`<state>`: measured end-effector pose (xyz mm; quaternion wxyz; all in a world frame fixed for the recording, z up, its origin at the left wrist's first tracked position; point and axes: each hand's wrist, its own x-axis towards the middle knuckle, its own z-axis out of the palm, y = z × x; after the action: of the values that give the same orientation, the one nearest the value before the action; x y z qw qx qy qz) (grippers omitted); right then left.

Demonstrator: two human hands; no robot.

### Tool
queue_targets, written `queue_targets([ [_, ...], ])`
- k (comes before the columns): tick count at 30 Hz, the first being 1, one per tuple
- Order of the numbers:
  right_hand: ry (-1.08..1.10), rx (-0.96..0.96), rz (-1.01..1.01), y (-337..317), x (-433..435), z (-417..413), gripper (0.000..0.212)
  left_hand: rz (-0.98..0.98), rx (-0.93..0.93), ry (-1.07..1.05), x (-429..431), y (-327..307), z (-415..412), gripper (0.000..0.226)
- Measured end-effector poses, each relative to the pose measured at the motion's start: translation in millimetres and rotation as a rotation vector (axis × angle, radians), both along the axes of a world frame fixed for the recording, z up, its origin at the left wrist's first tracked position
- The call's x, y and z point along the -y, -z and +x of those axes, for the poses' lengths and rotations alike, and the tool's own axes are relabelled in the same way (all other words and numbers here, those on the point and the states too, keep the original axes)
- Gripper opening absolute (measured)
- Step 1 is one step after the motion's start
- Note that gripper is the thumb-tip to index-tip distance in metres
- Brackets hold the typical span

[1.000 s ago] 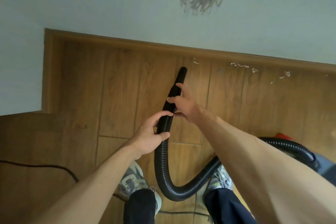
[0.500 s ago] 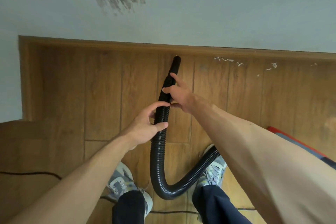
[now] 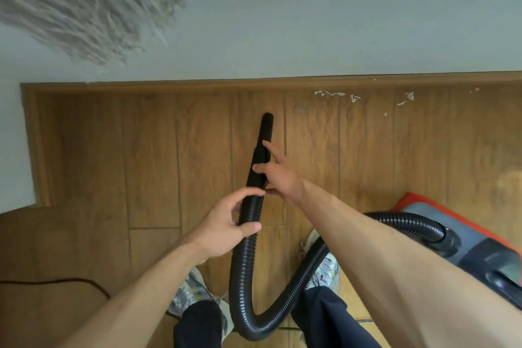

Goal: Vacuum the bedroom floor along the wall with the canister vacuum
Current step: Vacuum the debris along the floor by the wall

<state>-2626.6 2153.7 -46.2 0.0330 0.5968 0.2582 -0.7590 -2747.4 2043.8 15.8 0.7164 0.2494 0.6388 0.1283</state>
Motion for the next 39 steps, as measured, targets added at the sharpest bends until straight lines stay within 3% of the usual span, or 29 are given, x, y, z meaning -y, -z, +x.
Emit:
queue_targets([
  [12, 0.243, 0.061, -0.040, -5, -28, 77, 0.068, -0.014, -0.037, 0.217, -59, -9, 56, 0.057],
  [22, 0.550, 0.111, -0.144, -10, -26, 171, 0.066, -0.065, 0.016, 0.518, -101, -21, 141, 0.053],
  [28, 0.557, 0.099, -0.146, -12, -40, 158, 0.067, -0.096, 0.026, 0.405, -106, -21, 131, 0.054],
  [39, 0.316, 0.039, -0.090, -15, -63, 73, 0.069, -0.174, 0.021, 0.164, -101, -21, 65, 0.052],
])
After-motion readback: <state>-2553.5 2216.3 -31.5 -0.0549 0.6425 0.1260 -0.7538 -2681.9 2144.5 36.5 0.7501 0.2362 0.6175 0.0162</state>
